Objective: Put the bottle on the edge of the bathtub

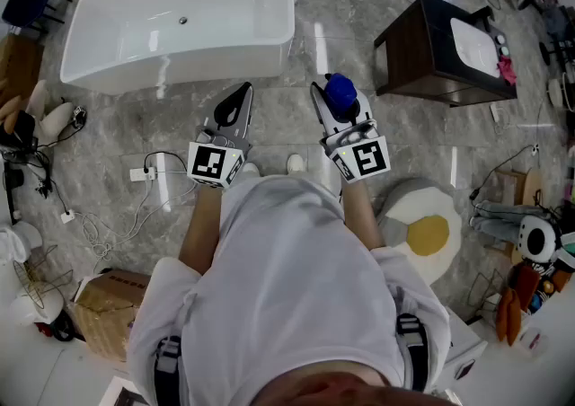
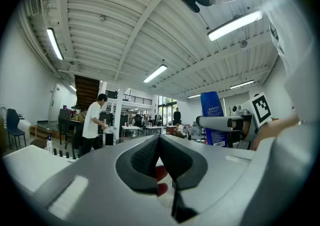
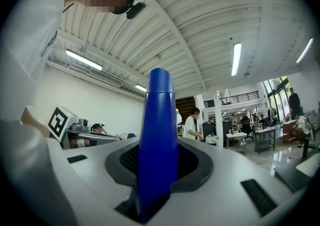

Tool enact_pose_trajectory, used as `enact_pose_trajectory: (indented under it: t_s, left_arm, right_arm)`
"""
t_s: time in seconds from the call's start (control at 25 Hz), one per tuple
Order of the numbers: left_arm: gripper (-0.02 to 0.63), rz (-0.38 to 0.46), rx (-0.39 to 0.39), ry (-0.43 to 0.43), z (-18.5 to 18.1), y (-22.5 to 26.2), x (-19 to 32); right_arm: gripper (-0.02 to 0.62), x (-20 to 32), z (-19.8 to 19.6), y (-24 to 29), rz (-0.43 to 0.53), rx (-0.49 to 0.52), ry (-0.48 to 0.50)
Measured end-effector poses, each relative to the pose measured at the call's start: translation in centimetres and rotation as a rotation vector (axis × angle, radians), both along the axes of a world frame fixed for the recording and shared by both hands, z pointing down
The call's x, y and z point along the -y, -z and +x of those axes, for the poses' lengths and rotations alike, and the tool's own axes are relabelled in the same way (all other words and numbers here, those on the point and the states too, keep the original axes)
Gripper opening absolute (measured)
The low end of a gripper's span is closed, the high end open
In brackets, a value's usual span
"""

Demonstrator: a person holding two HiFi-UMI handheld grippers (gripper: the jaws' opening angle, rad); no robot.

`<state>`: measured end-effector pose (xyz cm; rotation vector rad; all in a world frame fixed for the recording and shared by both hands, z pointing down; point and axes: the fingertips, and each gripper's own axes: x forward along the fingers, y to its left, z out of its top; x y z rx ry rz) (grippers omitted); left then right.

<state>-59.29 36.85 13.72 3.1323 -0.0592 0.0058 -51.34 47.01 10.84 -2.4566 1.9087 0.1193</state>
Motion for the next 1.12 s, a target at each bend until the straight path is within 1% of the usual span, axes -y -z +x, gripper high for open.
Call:
enact_pose_trajectory:
  t_s: [0.28, 0.48, 0.8, 1.12]
  left_arm:
    - [-0.002, -0.001, 0.010, 0.009, 0.7, -0.3, 0.1]
    - [-0.002, 0.008, 0.027, 0.016, 2.2, -0.8, -0.5]
    - [-0.002, 0.024, 0.054, 0.053, 6.2, -1.5, -1.9]
    - [-0.002, 0.049, 0.054, 0.099, 11.0, -1.6, -3.0]
  right_arm:
    - [0.117, -0.4, 1.2, -0.1, 0.007, 0.009, -0.004]
    - [0.117, -1.2, 3.1, -0.3, 0.007, 0.013, -0.002]
    - [0.117, -2.8, 7.7, -0.9, 0.006, 0.022, 0.042]
    - [0.117, -4.1, 13.2, -2.2, -0.007, 0.043, 0.087]
